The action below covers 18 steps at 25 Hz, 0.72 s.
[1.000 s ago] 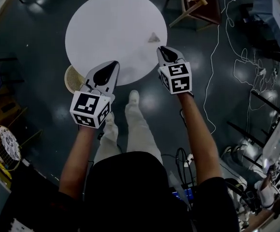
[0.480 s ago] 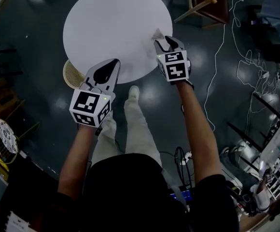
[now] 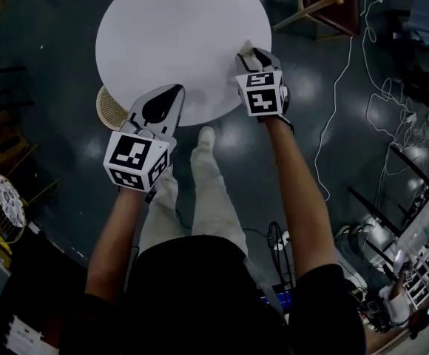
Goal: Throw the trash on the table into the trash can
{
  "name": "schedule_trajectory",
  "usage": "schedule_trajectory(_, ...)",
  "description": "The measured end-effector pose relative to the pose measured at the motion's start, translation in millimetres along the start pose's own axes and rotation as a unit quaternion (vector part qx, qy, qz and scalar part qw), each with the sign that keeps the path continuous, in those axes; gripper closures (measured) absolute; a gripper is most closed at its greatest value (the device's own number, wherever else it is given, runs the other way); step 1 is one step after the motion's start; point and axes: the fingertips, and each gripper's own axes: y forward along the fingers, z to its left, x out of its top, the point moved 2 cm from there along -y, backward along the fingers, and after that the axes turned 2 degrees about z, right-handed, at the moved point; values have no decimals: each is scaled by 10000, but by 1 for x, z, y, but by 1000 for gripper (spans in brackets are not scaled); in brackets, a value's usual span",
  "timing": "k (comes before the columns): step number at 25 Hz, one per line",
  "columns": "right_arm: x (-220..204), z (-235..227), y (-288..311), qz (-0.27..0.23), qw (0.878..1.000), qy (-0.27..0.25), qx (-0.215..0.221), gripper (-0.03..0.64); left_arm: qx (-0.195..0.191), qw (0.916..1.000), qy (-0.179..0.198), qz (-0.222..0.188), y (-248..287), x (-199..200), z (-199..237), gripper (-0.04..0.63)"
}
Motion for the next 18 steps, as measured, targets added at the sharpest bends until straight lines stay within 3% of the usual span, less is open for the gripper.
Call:
schedule_trajectory(2,0,-2,2,8,10000,-14,-29,451,2,10000,-8,36,2,-3,-1,580)
schedule_trajectory(6,-1,-7,2,2,9999,-9,-168,539,6,9999,-59,90,2,-9,-2,580)
schedule_trajectory(18,3,6,-10,-69,9997,142,-208,584,-17,10000,-58,64,-11,-5,1,580)
